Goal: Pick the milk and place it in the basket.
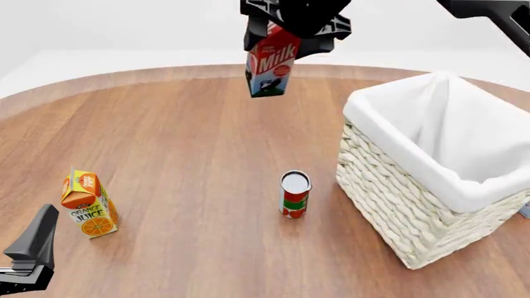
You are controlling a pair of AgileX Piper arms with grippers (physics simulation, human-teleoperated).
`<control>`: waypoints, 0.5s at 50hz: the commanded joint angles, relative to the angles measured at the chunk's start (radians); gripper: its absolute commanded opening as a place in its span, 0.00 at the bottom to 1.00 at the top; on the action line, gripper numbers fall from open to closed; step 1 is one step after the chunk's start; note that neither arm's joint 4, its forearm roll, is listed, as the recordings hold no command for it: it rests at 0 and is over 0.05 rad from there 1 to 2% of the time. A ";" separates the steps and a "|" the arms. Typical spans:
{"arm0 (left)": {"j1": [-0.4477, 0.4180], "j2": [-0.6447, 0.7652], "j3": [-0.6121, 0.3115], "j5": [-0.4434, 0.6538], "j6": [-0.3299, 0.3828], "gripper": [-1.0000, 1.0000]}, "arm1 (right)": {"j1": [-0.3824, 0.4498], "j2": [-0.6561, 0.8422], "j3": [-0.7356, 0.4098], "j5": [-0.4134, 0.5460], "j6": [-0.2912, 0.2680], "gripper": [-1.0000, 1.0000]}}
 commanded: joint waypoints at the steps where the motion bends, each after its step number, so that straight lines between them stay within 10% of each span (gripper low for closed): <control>1: 0.000 0.000 0.000 0.000 0.000 1.00 | -0.087 -0.083 0.019 0.001 -0.007 0.00; 25: 0.000 0.000 0.000 0.000 0.000 1.00 | -0.275 -0.246 0.129 0.001 -0.040 0.00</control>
